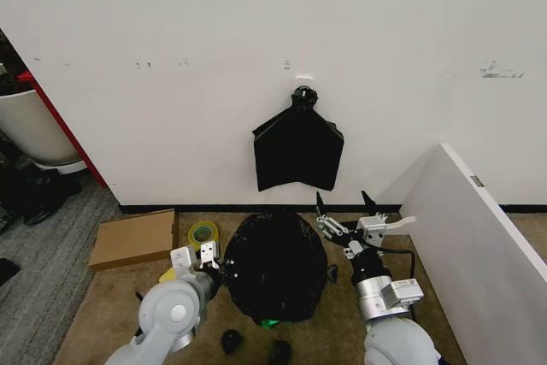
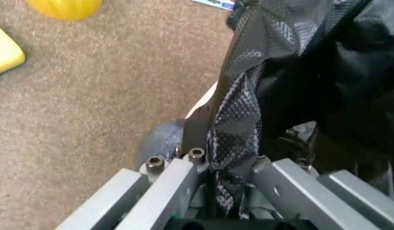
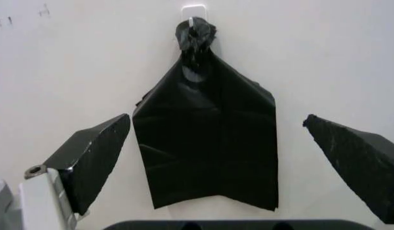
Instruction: Place the garbage bag over the trash bin.
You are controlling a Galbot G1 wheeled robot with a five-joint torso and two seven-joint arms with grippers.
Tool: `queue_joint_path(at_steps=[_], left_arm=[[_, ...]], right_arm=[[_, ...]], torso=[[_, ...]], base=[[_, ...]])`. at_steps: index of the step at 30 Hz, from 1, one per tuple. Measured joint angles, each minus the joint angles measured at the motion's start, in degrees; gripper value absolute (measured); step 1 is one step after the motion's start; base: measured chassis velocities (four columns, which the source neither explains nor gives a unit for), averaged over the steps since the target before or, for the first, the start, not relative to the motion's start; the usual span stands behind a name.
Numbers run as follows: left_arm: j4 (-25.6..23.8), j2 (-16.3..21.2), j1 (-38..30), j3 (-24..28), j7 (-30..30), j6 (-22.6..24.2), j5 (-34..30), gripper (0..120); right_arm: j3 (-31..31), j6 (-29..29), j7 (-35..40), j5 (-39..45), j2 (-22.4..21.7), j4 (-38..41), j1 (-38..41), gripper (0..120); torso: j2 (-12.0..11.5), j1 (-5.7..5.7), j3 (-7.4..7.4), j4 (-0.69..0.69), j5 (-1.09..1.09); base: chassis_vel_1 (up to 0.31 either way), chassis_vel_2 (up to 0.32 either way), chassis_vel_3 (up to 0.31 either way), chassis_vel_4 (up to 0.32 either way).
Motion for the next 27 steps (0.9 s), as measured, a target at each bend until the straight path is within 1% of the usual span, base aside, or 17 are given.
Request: queue_joint_path(at_steps=[3,7,12,16,17,18,19,22,24,27], left_arm=[[2.17,-1.71,-0.63,0.59,0.5,-0.54,1.41,0],[3.14,-2.43,-0.68,1.05,1.07,-0.93,2.89,0],[4.17,-3.03,-0.51,1.18,2.54,-2.84,5.58,0],[3.83,-3.11,0.05,0.67,3.47,-3.53,6.12,17],[3.67,-3.11,0.19,0.52,3.52,-3.53,6.12,19],[3.42,-3.11,0.4,0.29,3.58,-3.53,6.11,24],[3.42,-3.11,0.4,0.29,3.58,-3.53,6.11,24],[2.56,-3.13,0.95,-0.3,3.65,-3.51,5.93,35],[0.92,-3.06,1.71,-0.85,3.68,-3.26,5.51,47],[-2.08,-2.58,2.79,-1.29,3.52,-2.7,4.78,57]], right_arm=[[-0.14,-0.35,0.03,0.45,0.02,-0.18,0.01,100],[-0.16,-0.6,0.06,0.74,0.01,-0.5,0.01,100],[-0.36,-1.31,0.24,1.4,0.08,-0.63,0.24,100],[-0.49,-1.71,0.26,1.44,0.38,-0.99,0.54,100],[-0.5,-1.76,0.26,1.44,0.44,-1.0,0.55,100],[-0.52,-1.81,0.26,1.44,0.49,-1.02,0.56,100],[-0.52,-1.81,0.26,1.44,0.49,-1.02,0.56,100],[-0.53,-1.92,0.26,1.44,0.61,-1.04,0.55,100],[-0.51,-2.0,0.26,1.44,0.65,-1.11,0.49,100],[-0.43,-2.02,0.27,1.42,0.8,-1.3,0.36,100]], torso=[[0.0,0.0,0.0,-0.01,0.0],[0.0,0.0,0.0,0.0,0.01],[0.0,0.0,0.0,0.0,0.0],[0.0,0.0,0.0,0.0,0.0],[0.0,0.0,0.0,-0.01,0.0],[0.0,0.0,0.0,0.0,0.0],[0.0,0.0,0.0,0.0,0.0],[0.0,0.0,0.0,0.0,0.0],[0.0,0.0,0.0,0.0,0.0],[0.0,0.0,0.0,0.0,0.0]], base=[[0.0,0.0,0.0,0.0],[0.0,0.0,0.0,0.0],[0.0,0.0,0.0,0.0],[0.0,0.0,0.0,0.0],[0.0,0.0,0.0,0.0],[0.0,0.0,0.0,0.0],[0.0,0.0,0.0,0.0],[0.0,0.0,0.0,0.0],[0.0,0.0,0.0,0.0],[0.0,0.0,0.0,0.0]])
